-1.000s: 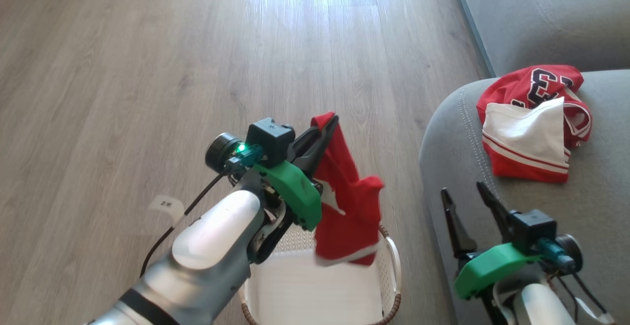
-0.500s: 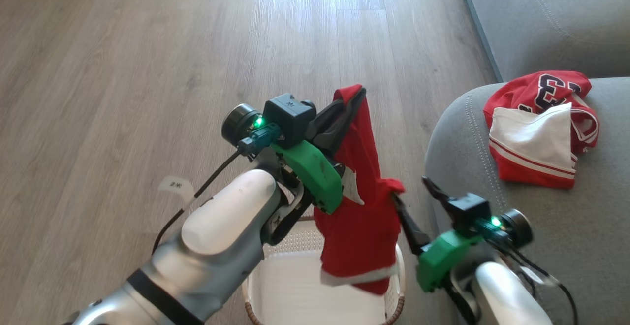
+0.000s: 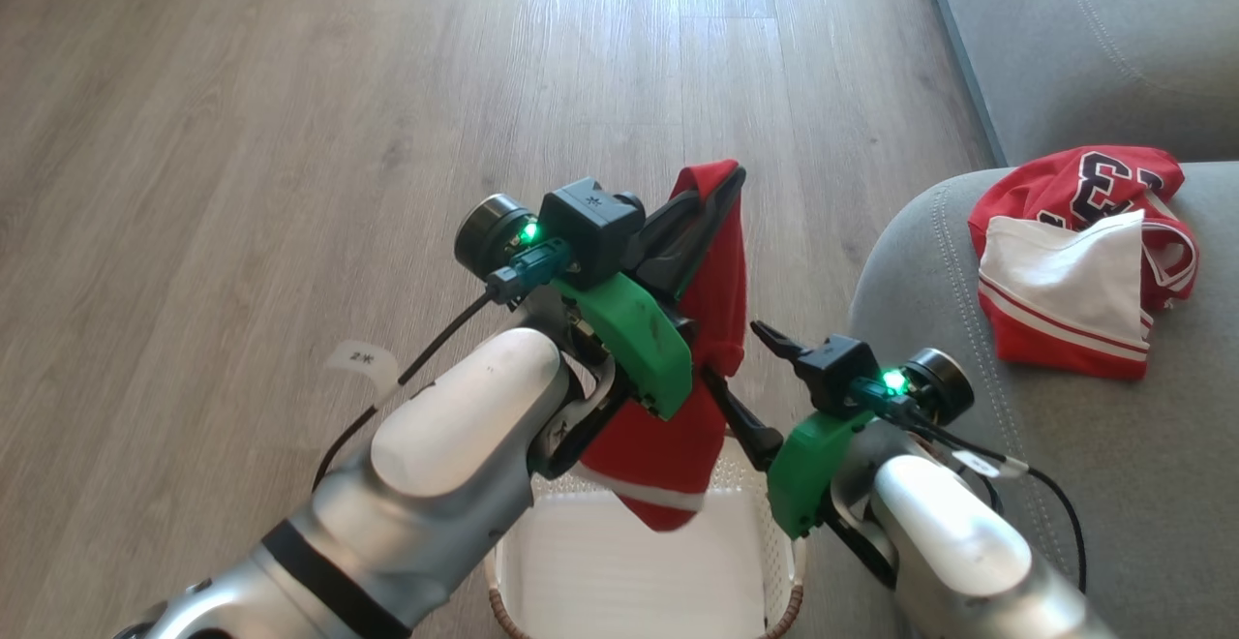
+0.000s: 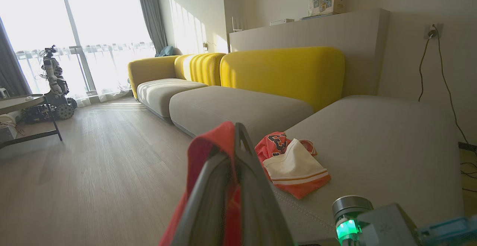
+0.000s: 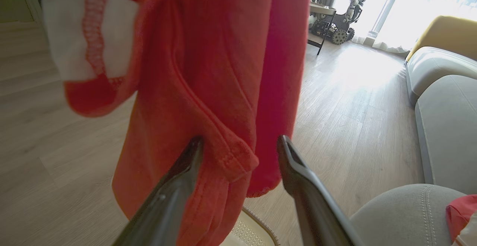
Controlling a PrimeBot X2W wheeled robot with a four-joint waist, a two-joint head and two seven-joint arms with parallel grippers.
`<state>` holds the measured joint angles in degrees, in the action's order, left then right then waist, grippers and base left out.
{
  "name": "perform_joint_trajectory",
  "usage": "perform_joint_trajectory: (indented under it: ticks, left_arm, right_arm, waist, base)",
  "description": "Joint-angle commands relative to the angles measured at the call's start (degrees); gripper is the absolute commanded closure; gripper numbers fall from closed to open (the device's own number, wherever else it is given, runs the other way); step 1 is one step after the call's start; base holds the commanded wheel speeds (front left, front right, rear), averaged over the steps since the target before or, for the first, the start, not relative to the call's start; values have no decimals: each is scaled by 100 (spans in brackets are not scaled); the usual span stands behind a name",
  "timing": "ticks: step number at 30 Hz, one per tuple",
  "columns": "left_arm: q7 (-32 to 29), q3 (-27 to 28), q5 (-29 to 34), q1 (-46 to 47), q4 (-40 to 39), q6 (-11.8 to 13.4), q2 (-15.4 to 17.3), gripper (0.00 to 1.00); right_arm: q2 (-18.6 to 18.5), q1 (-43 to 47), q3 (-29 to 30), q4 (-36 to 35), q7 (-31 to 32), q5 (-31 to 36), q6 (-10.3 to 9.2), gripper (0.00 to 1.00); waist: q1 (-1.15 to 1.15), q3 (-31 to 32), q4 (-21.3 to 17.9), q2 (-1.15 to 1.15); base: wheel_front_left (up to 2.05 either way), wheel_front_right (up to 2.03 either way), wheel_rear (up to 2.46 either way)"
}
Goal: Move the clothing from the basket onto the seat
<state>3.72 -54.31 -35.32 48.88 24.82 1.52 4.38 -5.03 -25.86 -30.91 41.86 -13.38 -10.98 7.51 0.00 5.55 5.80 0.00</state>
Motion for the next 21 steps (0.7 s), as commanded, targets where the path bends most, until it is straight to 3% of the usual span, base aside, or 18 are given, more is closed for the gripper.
perform_joint_trajectory:
  ticks: [1,9,10,11,13,14,21]
  left_arm:
    - [74,212,-27,414,-192,1,57,100]
    - [104,194,-64,406,-172,1,65,100]
    - [106,191,-70,401,-167,3,65,100]
    - [109,188,-75,396,-161,4,66,100]
    - [106,185,-91,383,-147,13,68,100]
    - [105,184,-97,378,-141,18,70,100]
    - [92,207,-152,303,-23,82,158,100]
  right_arm:
    - [31,-257,-98,-122,-83,-59,-2,0]
    - [90,-710,-741,242,-142,-549,-2,0]
    - [100,-747,-813,280,-146,-606,-2,6]
    - [109,-781,-887,317,-150,-654,-2,36]
    - [126,-836,-1024,377,-155,-744,-2,82]
    - [132,-863,-1070,394,-157,-779,-2,100]
    - [119,-913,-1133,174,-161,-934,-2,100]
  waist:
    - [0,0,0,0]
    - [0,-32,2,0]
    - [0,-38,5,0]
    - [0,-45,8,0]
    - [0,-57,16,0]
    - [0,-63,20,0]
    - [0,-96,-2,0]
  base:
    - [0,0,0]
    - [0,0,0]
    - [0,0,0]
    - [0,0,0]
    - [0,0,0]
    - [0,0,0]
    - [0,0,0]
